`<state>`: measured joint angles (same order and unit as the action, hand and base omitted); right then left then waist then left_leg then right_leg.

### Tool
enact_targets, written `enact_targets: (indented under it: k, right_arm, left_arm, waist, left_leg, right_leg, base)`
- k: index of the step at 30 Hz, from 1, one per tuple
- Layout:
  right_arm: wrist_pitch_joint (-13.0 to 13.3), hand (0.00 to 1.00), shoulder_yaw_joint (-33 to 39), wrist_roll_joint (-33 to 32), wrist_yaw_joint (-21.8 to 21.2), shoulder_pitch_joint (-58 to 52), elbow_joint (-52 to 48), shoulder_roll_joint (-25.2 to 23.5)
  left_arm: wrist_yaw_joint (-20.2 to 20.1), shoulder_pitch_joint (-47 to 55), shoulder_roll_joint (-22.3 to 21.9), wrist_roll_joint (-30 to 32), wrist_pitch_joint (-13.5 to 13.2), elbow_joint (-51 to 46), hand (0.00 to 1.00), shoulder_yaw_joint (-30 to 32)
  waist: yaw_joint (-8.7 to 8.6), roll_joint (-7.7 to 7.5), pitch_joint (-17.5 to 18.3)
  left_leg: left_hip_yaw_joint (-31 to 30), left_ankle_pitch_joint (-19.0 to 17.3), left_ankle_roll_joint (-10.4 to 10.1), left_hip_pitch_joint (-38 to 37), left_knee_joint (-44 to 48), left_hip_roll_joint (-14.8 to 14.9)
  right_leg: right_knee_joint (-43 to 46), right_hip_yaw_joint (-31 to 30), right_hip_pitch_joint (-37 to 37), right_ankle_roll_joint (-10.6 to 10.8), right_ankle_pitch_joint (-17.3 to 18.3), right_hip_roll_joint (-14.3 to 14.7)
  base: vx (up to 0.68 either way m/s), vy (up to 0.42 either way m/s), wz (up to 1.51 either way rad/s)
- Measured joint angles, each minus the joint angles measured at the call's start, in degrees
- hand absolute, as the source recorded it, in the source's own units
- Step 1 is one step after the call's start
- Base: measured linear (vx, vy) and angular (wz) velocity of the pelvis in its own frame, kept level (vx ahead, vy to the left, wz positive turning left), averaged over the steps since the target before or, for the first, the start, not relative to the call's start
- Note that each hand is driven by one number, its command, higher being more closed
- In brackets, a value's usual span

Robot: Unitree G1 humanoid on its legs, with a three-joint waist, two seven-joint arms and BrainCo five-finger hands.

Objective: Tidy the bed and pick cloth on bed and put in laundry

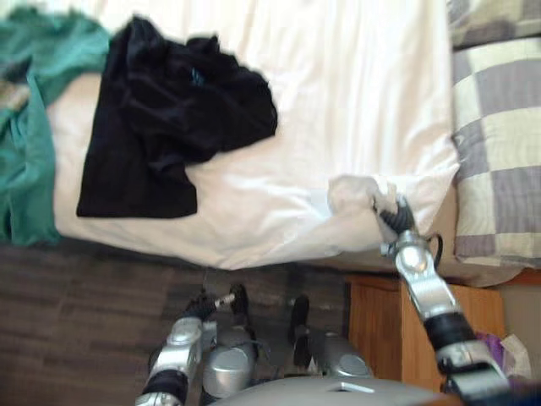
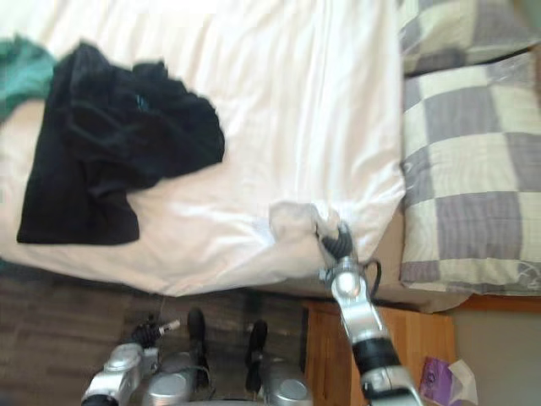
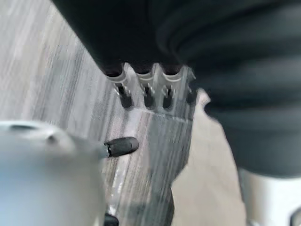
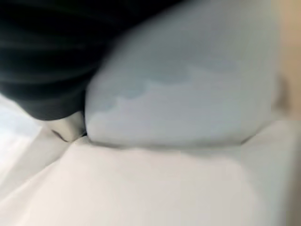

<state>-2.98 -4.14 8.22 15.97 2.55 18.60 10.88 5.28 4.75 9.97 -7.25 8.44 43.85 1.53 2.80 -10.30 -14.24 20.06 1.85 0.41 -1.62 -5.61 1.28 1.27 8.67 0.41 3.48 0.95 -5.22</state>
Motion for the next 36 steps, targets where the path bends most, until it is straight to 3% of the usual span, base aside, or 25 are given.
enact_targets:
  k: [2,3,7,9,13,22,27,30,32,36]
  right_arm:
    - [1.9,1.00,0.6,0.6,0.3,-2.7,0.3,-1.3]
    - [2.3,0.00,0.7,1.0,0.4,-3.0,0.7,-1.5]
    - [3.5,0.00,1.1,3.4,2.0,-4.6,6.2,-2.1]
    - [3.8,0.00,1.6,4.0,2.8,-5.5,9.5,-2.5]
    - [5.8,0.00,2.6,4.1,3.0,-7.1,14.1,-3.7]
    - [8.5,0.00,6.5,4.3,3.8,-8.1,22.9,-4.8]
    - [8.4,0.00,10.7,4.1,5.2,-8.2,22.5,-5.6]
    - [6.8,0.00,14.5,3.4,5.2,-9.8,22.3,-5.3]
    - [5.7,0.00,17.6,2.3,5.4,-11.9,20.1,-4.9]
    - [3.1,0.00,22.2,0.9,5.0,-13.7,8.6,1.0]
  left_arm:
    - [-0.1,0.3,-0.7,0.0,-0.4,2.4,0.00,-1.3]
    - [-0.1,0.3,-0.7,0.0,-0.4,2.8,0.00,-1.5]
    - [-0.8,1.2,-2.8,0.0,-1.8,5.1,0.00,-1.5]
    - [-1.5,1.4,-3.0,-0.1,-2.5,5.7,0.00,-1.5]
    - [-3.5,1.6,-2.7,0.0,-3.0,7.2,0.00,-1.4]
    - [-7.4,2.1,-2.7,1.8,-4.2,8.1,0.00,-0.2]
    - [-8.0,2.1,-3.1,2.1,-4.3,8.7,0.00,1.4]
    - [-8.0,2.6,-3.1,2.2,-4.1,8.7,0.00,2.0]
    - [-8.2,3.3,-3.1,2.1,-4.1,8.7,0.00,3.2]
    - [-9.1,4.4,-2.6,2.0,-3.6,8.1,0.00,3.7]
  waist:
    - [-1.03,1.43,2.0]
    - [-1.48,1.89,2.4]
    - [-2.31,5.60,4.9]
    - [-2.54,6.35,5.3]
    - [-3.86,6.31,5.6]
    - [-4.69,6.64,6.3]
    - [-5.01,8.31,6.1]
    - [-5.04,9.13,6.2]
    - [-5.15,9.06,6.2]
    - [-6.33,8.63,6.1]
  left_leg:
    - [0.2,-0.2,-0.2,-1.8,-0.4,-0.2]
    - [0.3,-0.2,-0.2,-2.3,-0.4,-0.2]
    - [0.9,-1.0,-1.0,-4.7,-0.4,0.0]
    - [1.1,-1.4,-0.9,-5.5,-0.4,0.1]
    - [2.1,-2.0,-1.2,-6.5,-0.4,0.3]
    - [4.6,-2.9,-2.0,-9.2,-0.4,0.4]
    - [6.1,-3.3,-2.5,-10.8,-0.4,1.1]
    - [6.2,-3.3,-2.5,-11.3,-0.4,1.4]
    - [6.2,-3.3,-2.6,-11.5,-0.4,1.5]
    - [6.5,-3.6,-2.6,-11.2,-0.4,1.4]
  right_leg:
    - [0.7,0.0,1.4,-0.2,1.6,-0.3]
    - [0.9,0.0,1.8,-0.5,2.0,-0.3]
    - [0.9,-0.3,3.5,-1.1,3.3,-0.2]
    - [0.6,-0.9,4.4,-1.1,3.4,0.0]
    - [-0.2,-2.1,5.2,-1.3,3.3,0.3]
    - [-2.6,-3.5,8.3,-1.3,2.2,0.8]
    - [-2.4,-4.8,9.3,-1.3,2.3,1.3]
    - [-2.3,-4.8,9.7,-1.2,2.3,1.6]
    - [-2.0,-4.9,9.8,-1.1,2.4,1.7]
    - [-0.3,-6.1,7.9,-1.3,3.4,1.7]
  base:
    - [0.01,-0.059,-0.09]
    - [-0.02,-0.047,-0.02]
    - [-0.04,-0.016,-0.06]
    - [-0.01,0.003,-0.10]
    - [0.02,0.011,-0.14]
    - [0.08,0.002,-0.14]
    - [-0.01,-0.040,-0.13]
    - [-0.06,-0.042,-0.04]
    - [-0.08,-0.041,-0.04]
    - [-0.10,-0.004,-0.14]
